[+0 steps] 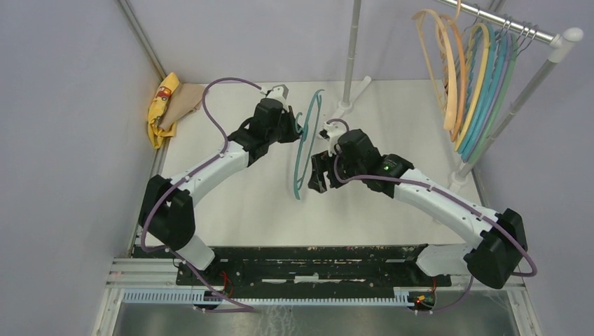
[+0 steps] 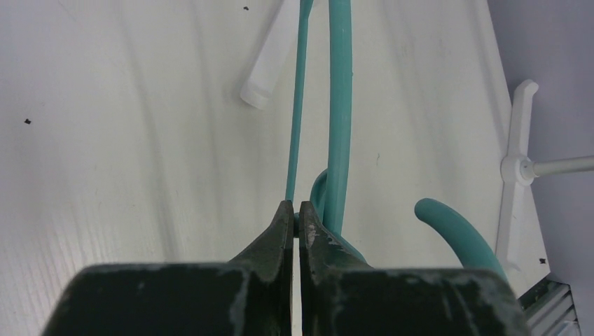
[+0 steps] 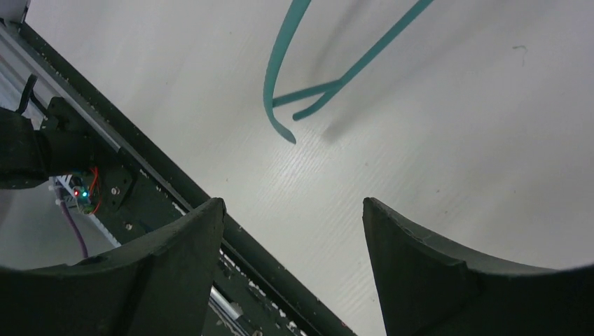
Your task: Organize the hangers
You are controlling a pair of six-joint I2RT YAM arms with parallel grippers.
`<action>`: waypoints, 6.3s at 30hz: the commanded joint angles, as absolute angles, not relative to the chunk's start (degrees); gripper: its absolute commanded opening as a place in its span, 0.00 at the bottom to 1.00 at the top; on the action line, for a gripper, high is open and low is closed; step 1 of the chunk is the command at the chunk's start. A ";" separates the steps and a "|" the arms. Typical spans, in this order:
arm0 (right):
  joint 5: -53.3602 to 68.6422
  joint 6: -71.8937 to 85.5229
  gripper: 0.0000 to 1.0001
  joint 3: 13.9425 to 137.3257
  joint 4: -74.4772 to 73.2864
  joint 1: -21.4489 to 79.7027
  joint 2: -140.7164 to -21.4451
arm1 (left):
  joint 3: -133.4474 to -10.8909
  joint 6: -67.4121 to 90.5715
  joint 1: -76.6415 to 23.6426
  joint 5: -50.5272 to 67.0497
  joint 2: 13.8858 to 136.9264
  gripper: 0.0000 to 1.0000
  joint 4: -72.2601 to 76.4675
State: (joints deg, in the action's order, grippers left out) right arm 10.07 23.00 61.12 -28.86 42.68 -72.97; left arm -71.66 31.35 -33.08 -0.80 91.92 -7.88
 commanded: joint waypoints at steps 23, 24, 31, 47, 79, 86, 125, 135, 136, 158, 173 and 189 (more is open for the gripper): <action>-40.92 28.55 0.74 69.08 -17.13 60.51 -93.81 | -70.47 36.99 -33.92 3.32 81.33 0.03 -4.04; -42.53 29.01 0.74 68.93 -17.47 60.75 -94.45 | -70.29 37.08 -33.93 3.35 80.85 0.03 -4.08; -46.21 32.84 0.24 67.18 -17.91 61.07 -95.74 | -69.22 37.09 -34.04 3.49 78.20 0.03 -4.95; -28.89 27.41 0.05 59.02 -23.95 53.21 -72.38 | -61.77 26.19 -34.01 -7.29 66.40 0.99 -8.34; -1.43 29.12 0.06 98.89 -30.96 19.00 -85.28 | -55.02 25.42 -34.01 -7.34 64.79 0.99 -7.06; 4.37 29.76 0.05 103.83 -28.58 15.67 -87.73 | -55.77 24.70 -34.01 -8.37 65.95 0.99 -7.75; 7.92 37.67 0.06 116.51 -29.21 8.01 -99.07 | -56.27 22.43 -34.01 -9.62 68.59 0.99 -8.66; 11.20 37.70 0.07 112.04 -28.69 5.16 -99.76 | -56.09 22.24 -34.07 -9.46 70.39 0.99 -8.79; 11.49 37.56 0.08 111.51 -28.66 5.10 -99.69 | -56.02 22.26 -33.93 -9.47 70.47 0.99 -8.78; 5.81 31.75 0.78 97.29 -26.20 5.03 -82.34 | -55.52 23.01 -33.96 -8.54 71.06 0.99 -8.42; -2.92 20.33 1.00 94.09 -33.68 5.10 -68.84 | -54.22 23.07 -34.02 -9.64 72.25 0.99 -8.76; 8.29 15.11 1.00 88.47 -42.37 7.58 -56.18 | -51.84 23.45 -34.06 -12.65 74.49 0.99 -9.86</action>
State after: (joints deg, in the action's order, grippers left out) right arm 3.25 16.75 91.24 -40.97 5.89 -59.72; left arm -52.18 24.58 -33.93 -10.37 73.80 -10.63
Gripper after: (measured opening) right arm 0.999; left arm 0.990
